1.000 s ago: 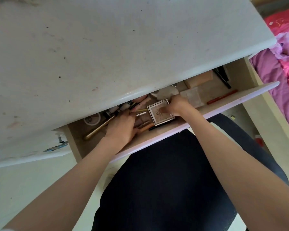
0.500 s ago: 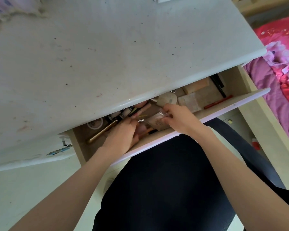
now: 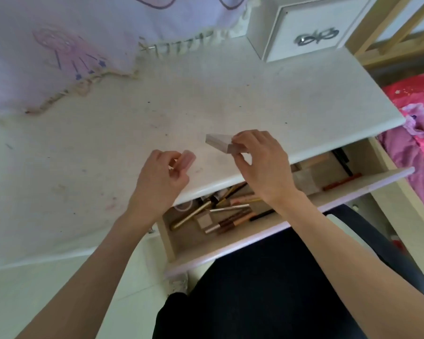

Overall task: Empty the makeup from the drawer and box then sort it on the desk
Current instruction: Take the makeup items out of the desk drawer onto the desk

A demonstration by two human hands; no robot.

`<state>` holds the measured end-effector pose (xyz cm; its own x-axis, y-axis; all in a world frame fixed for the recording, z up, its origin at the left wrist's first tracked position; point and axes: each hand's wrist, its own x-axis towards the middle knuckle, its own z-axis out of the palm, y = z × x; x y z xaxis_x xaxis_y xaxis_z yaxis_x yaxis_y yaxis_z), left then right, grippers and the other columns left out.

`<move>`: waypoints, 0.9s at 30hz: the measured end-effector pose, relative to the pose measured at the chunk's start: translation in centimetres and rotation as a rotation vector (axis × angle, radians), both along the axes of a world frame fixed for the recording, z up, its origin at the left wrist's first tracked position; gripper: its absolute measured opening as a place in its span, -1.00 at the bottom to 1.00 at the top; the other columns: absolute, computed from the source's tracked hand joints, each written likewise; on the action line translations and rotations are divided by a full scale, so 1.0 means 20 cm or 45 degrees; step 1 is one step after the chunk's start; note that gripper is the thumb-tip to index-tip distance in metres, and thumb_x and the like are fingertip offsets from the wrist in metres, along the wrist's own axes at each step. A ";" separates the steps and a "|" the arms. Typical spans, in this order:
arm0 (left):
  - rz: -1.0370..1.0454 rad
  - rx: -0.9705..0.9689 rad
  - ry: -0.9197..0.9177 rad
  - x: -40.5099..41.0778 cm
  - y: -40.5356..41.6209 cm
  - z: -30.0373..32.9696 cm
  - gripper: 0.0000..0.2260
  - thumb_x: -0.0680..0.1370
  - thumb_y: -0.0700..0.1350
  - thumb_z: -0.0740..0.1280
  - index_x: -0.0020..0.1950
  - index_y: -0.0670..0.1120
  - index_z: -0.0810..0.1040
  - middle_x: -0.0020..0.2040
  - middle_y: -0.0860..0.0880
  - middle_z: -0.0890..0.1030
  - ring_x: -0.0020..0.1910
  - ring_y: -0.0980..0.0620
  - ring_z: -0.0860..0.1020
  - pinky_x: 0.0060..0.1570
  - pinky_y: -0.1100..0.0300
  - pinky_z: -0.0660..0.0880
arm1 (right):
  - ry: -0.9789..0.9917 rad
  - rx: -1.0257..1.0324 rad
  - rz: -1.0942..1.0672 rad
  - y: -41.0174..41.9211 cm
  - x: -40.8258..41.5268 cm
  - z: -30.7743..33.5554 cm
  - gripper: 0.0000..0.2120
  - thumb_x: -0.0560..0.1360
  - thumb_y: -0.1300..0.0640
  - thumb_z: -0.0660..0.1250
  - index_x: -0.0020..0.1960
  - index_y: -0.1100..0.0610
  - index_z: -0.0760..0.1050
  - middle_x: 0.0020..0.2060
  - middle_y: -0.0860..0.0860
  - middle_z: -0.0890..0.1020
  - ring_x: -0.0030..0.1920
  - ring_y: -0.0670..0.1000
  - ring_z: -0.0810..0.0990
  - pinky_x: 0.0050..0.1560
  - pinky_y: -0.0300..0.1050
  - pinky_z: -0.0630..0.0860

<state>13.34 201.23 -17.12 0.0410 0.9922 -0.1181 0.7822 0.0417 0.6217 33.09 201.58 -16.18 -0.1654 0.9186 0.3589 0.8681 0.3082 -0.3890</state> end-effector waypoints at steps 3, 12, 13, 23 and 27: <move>0.076 0.013 0.001 -0.15 0.11 -0.05 -0.72 0.48 -0.11 0.33 0.19 -0.07 0.49 0.05 -0.05 0.48 -0.09 0.09 0.44 -0.06 0.31 0.29 | -0.148 0.038 0.061 0.12 -0.16 -0.09 -0.92 0.39 0.27 0.33 -0.13 0.19 0.56 -0.15 0.06 0.65 -0.14 0.13 0.60 -0.24 -0.07 0.48; 0.339 0.225 -0.185 -0.26 0.56 -0.15 -0.77 0.55 0.11 0.25 -0.03 -0.05 0.46 -0.06 -0.02 0.54 -0.16 0.03 0.52 -0.08 0.17 0.45 | -0.186 0.083 0.163 0.58 -0.46 -0.25 -0.83 0.31 0.41 0.36 -0.13 0.24 0.57 -0.10 0.12 0.63 -0.05 0.18 0.60 -0.26 -0.06 0.54; 0.350 0.253 -0.181 -0.26 0.62 -0.14 -0.77 0.55 0.10 0.24 -0.03 -0.07 0.46 -0.04 -0.03 0.54 -0.15 0.02 0.53 -0.07 0.20 0.43 | -0.182 0.054 0.178 0.63 -0.47 -0.26 -0.84 0.33 0.41 0.35 -0.12 0.25 0.57 -0.09 0.14 0.63 -0.04 0.20 0.60 -0.30 -0.04 0.56; -0.059 0.249 -0.022 -0.32 0.90 -0.18 -0.67 0.60 -0.12 0.09 0.35 -0.14 0.34 0.24 -0.12 0.48 0.19 -0.04 0.43 0.11 0.21 0.32 | -0.232 -0.329 0.210 0.88 -0.52 -0.25 -0.60 0.61 0.16 0.07 0.44 0.14 0.26 0.48 0.11 0.21 0.50 0.11 0.10 0.46 0.09 0.04; -0.142 0.145 0.008 -0.34 0.80 -0.22 -0.45 0.57 -0.07 0.11 0.52 -0.06 -0.02 0.47 -0.06 0.21 0.40 -0.07 0.22 0.38 -0.01 0.21 | -0.251 -0.430 0.172 0.78 -0.48 -0.23 -0.50 0.62 0.03 0.04 0.52 0.04 0.03 0.52 0.06 0.05 0.52 0.07 -0.03 0.48 0.10 -0.11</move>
